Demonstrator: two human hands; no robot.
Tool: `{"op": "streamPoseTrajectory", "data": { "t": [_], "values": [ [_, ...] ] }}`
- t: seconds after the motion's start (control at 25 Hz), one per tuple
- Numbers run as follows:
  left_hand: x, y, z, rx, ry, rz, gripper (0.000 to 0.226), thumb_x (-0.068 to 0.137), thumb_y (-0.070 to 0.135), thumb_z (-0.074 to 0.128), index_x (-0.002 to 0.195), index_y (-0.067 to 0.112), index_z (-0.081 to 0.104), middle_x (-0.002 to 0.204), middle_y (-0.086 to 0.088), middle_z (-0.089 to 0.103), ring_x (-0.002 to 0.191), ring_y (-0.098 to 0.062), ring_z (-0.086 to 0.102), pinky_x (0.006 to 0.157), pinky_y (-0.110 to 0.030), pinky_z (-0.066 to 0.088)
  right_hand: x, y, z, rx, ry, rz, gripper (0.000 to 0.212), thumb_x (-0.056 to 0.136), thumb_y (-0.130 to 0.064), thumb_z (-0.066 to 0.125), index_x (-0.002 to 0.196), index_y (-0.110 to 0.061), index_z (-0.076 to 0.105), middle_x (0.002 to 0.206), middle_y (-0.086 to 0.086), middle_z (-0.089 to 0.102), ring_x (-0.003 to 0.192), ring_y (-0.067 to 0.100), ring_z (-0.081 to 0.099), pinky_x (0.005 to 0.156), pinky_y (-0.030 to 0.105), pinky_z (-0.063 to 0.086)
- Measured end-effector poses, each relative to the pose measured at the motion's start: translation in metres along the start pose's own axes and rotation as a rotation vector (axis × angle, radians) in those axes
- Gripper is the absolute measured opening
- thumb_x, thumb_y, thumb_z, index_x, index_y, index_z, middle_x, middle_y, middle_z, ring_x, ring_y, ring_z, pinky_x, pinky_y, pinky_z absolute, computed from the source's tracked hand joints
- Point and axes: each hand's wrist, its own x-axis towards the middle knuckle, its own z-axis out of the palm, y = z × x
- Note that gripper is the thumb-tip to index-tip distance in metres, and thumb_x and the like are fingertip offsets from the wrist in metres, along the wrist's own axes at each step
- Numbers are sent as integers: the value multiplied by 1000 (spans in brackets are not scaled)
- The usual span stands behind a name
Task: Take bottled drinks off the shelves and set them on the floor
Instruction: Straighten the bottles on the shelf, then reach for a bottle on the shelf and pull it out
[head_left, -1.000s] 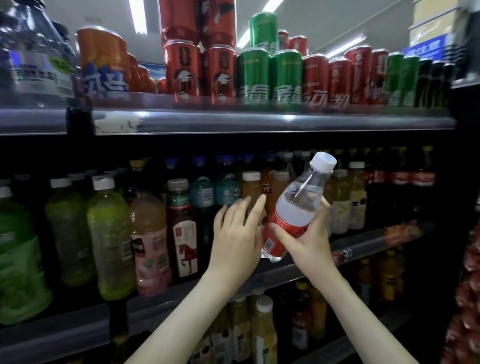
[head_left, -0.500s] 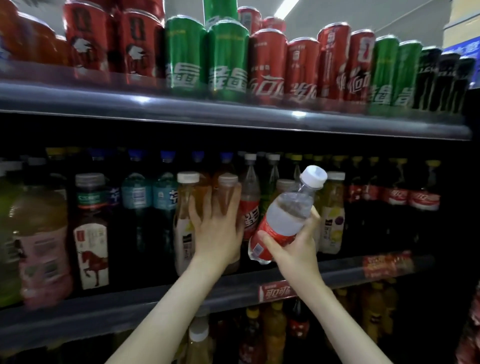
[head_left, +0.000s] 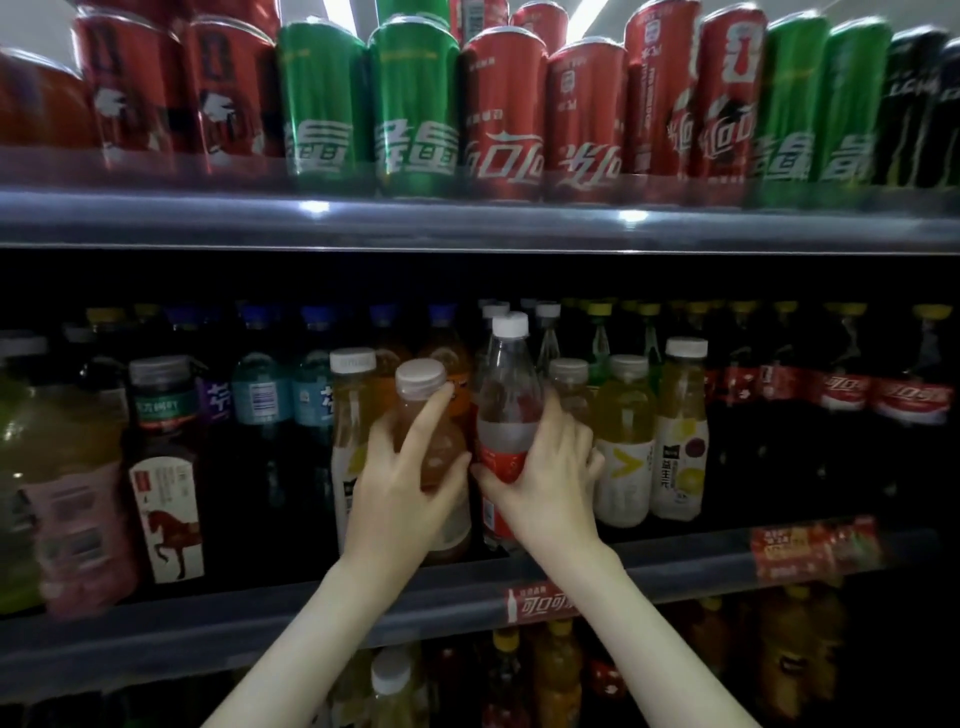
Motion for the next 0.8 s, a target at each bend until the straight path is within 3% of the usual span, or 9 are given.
{"op": "streamPoseTrajectory", "data": {
  "t": [0.08, 0.16, 0.24, 0.32, 0.4, 0.48, 0.56, 0.72, 0.8],
  "values": [
    [1, 0, -2, -33, 4, -19, 71, 84, 23, 70, 143, 34, 33, 130, -9, 48, 123, -15, 45, 101, -9, 30, 4, 1, 4, -178, 60, -39, 110, 74, -48, 74, 152, -22, 0, 134, 10, 46, 124, 28, 34, 107, 52, 19],
    [2, 0, -2, -67, 9, -18, 71, 83, 21, 71, 143, 34, 34, 130, -8, 49, 125, -15, 44, 105, -13, 32, 5, 5, 12, -318, 134, -92, 113, 70, -52, 74, 153, -25, 3, 124, 15, 54, 117, 31, 37, 103, 56, 21],
    [0, 2, -4, -95, 24, -23, 70, 83, 20, 71, 142, 33, 36, 129, -6, 49, 126, -14, 45, 106, -20, 36, 6, 11, 16, -335, 127, -107, 114, 69, -53, 74, 153, -27, 1, 134, 17, 49, 125, 31, 30, 107, 56, 11],
    [-2, 4, -7, -120, 61, -32, 70, 81, 19, 72, 142, 30, 39, 127, -2, 50, 123, -13, 48, 104, -23, 39, 8, 14, 7, -339, 46, -138, 118, 70, -54, 71, 151, -29, -10, 151, 16, 30, 140, 28, 13, 111, 52, -7],
    [-1, 4, -10, -127, 82, -36, 70, 80, 19, 74, 141, 28, 41, 125, 0, 51, 120, -13, 50, 103, -25, 41, 8, 18, -5, -350, -113, -189, 124, 72, -59, 67, 143, -34, -31, 161, 12, -2, 146, 22, -12, 108, 45, -25],
    [-1, 3, -13, -131, 81, -21, 70, 80, 19, 73, 141, 27, 40, 127, 1, 49, 121, -14, 50, 102, -27, 42, 4, 27, -12, -397, -245, -232, 130, 72, -62, 67, 136, -35, -42, 155, 6, -30, 141, 20, -33, 104, 43, -35],
    [-1, 2, -15, -122, 79, -8, 71, 80, 19, 73, 141, 28, 39, 128, 1, 48, 121, -15, 50, 102, -29, 43, 3, 31, -14, -442, -291, -246, 132, 71, -63, 67, 135, -35, -44, 150, 5, -40, 137, 20, -40, 101, 44, -37],
    [0, 9, -18, -120, 94, -30, 70, 81, 24, 70, 142, 32, 37, 127, 2, 47, 118, -14, 51, 101, -23, 43, 7, 38, -4, -471, -266, -261, 134, 69, -61, 71, 139, -32, -40, 155, 7, -27, 140, 20, -34, 103, 47, -35],
    [1, 15, -24, -153, 102, -59, 70, 83, 30, 69, 143, 36, 33, 129, -2, 47, 118, -8, 49, 99, -16, 42, 8, 45, 2, -477, -221, -274, 133, 67, -57, 76, 147, -28, -28, 158, 10, -15, 144, 22, -24, 108, 50, -28]
  ]
}}
